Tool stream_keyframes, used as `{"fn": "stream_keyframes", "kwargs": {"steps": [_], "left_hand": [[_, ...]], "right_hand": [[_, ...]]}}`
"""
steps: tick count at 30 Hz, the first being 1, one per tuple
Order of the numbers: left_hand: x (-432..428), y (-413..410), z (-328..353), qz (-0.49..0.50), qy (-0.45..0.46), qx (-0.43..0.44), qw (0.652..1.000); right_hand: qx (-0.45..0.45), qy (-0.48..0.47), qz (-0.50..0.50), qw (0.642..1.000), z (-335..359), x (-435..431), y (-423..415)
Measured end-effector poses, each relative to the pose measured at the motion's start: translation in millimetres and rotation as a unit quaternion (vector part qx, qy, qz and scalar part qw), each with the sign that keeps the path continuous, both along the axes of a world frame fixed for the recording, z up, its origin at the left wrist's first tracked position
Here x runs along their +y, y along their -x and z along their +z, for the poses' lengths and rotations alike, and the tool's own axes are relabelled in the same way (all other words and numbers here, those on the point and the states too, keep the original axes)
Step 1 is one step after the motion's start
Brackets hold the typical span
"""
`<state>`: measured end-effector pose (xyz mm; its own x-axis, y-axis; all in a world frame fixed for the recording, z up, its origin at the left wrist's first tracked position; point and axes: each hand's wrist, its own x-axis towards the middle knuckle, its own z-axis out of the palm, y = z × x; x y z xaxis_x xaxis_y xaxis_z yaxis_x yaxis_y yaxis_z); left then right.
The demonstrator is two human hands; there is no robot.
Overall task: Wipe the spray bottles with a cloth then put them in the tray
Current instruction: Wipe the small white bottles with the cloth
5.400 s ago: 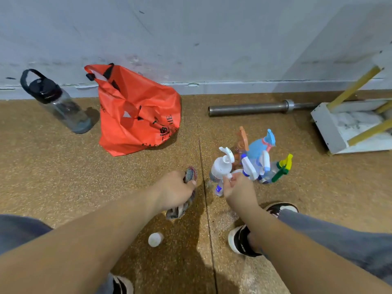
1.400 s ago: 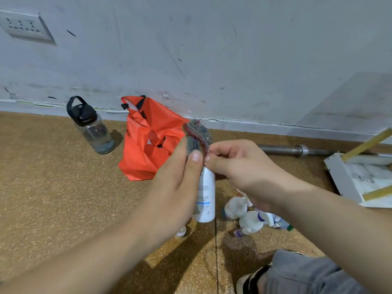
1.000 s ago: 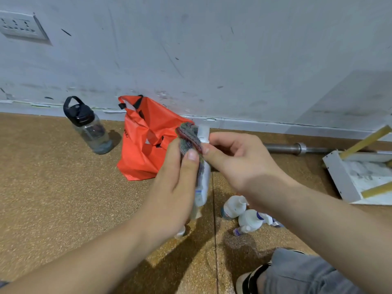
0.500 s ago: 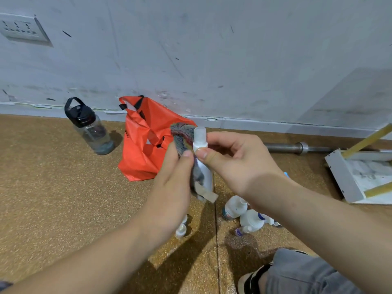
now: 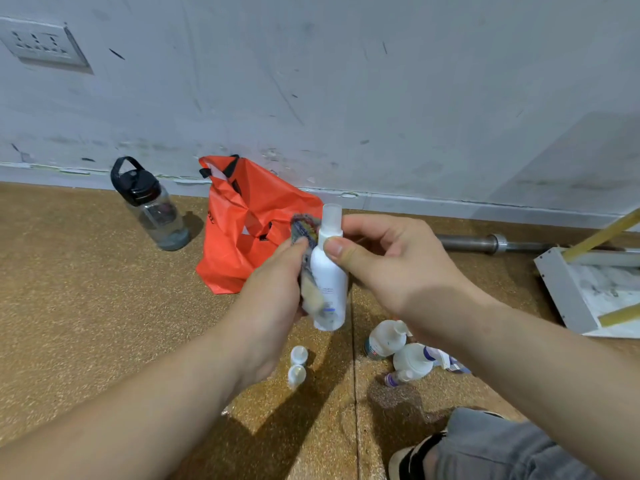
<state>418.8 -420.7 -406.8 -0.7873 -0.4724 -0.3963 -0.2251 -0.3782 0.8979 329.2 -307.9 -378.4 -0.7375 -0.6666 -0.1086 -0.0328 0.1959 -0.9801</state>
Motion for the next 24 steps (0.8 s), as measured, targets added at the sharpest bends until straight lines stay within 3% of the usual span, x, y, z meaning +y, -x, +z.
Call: {"fn": "stream_keyframes", "kwargs": {"steps": [4, 10, 12, 20, 24], "left_hand": [[13, -3, -2, 0.026, 0.023, -0.015, 0.999], [17, -12, -3, 0.002, -0.228, -0.005, 0.974], [11, -9, -2, 0.006, -0.252, -0.025, 0.967], [-5, -4, -6, 0.052, -0.098, -0.132, 0.985], [-15, 1, -17, 0.071, 0.035, -0.154, 0.985]], "right_hand": [[-0.107, -0.001, -0.053, 0.993, -5, -1, 13], [-0.171, 0.015, -0.078, 0.982, -11, 1, 26], [-0.157, 0.019, -0.059, 0.986, -8, 2, 26], [-0.045, 0.001, 0.048, 0.998, 2, 7, 39], [0.042, -0.019, 0.029, 0.998, -6, 5, 29]]}}
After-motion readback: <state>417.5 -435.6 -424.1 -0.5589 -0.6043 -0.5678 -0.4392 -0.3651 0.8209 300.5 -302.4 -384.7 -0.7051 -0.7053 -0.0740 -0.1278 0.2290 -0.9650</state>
